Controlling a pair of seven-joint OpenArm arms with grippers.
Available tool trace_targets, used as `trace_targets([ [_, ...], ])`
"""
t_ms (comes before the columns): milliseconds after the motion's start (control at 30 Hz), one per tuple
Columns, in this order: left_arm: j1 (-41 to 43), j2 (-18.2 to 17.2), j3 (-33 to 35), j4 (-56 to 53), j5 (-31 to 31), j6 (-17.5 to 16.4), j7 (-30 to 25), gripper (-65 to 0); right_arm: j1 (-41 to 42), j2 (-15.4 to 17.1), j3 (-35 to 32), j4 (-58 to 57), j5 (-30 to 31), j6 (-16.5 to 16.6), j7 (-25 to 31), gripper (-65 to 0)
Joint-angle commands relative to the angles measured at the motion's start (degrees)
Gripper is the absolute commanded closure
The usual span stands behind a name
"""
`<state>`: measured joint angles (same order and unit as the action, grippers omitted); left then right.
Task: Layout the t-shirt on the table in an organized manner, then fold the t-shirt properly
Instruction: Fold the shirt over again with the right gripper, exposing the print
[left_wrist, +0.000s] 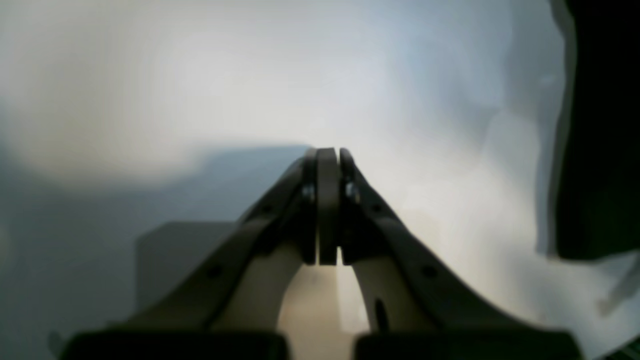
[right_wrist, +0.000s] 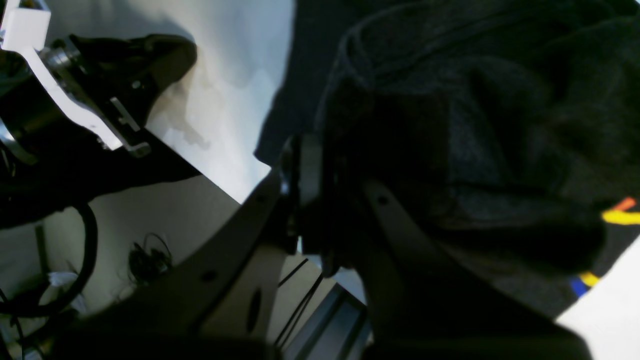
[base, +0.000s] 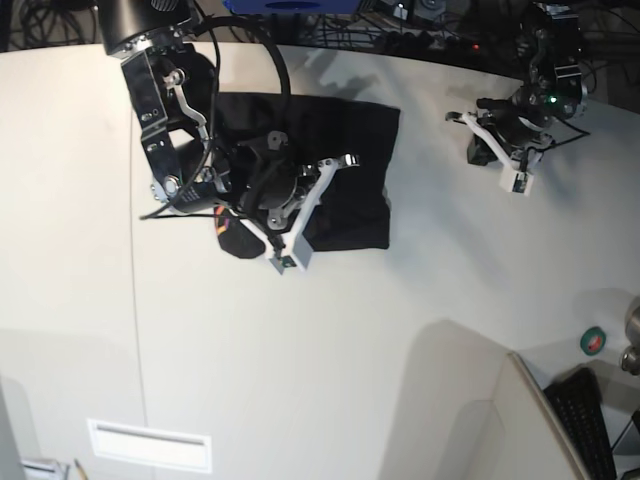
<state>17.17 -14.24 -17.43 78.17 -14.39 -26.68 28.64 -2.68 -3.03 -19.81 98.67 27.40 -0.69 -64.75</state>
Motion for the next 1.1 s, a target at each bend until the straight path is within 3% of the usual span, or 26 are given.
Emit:
trace_targets([
  [0, 0.3, -1.0, -1.9, 2.0, -0.2, 0.2, -1.2, 0.0, 1.6, -0.5, -0.8, 0.9, 1.1, -0.4, 1.0, 0.0],
  [200, 2.0, -1.0, -7.8, 4.4, -0.2, 0.1, -1.1, 0.0, 4.7, -2.8, -4.8, -6.7, 1.1, -3.5, 1.3, 0.0],
  [367, 3.5, -1.0, -10.1, 4.4, -0.2, 0.0, -1.1, 0.0, 5.4, -2.8, -8.1, -10.7, 1.2, -5.0, 7.4, 0.0],
  [667, 4.0, -1.0, -12.9, 4.0, -0.2, -0.1, -1.1, 0.0, 6.2, -3.6, -8.9, -14.1, 1.4, -5.0, 8.3, 0.0],
  [767, 4.0, -1.0, -12.9, 4.2, -0.2, -0.1, -1.1, 0.0, 6.5, -3.8, -8.9, -13.6, 1.4, -5.0, 8.3, -23.0],
  [833, 4.0, -1.0, -12.9, 4.2, -0.2, -0.1, -1.1, 0.0, 6.5, -3.9, -9.0, -12.6, 1.5, -4.6, 8.9, -31.5],
  [967, 4.0, -1.3, -13.2, 4.2, -0.2, -0.1, -1.1, 0.0, 6.2, -3.3, -11.2, -5.0, 1.5, -4.5, 10.6, -31.8],
  [1067, 4.6, -1.9, -16.4, 4.2, -0.6, -0.1, -1.1, 0.0, 6.2, 2.0, -12.6, 5.0, 1.2, -5.0, 11.0, -26.9],
])
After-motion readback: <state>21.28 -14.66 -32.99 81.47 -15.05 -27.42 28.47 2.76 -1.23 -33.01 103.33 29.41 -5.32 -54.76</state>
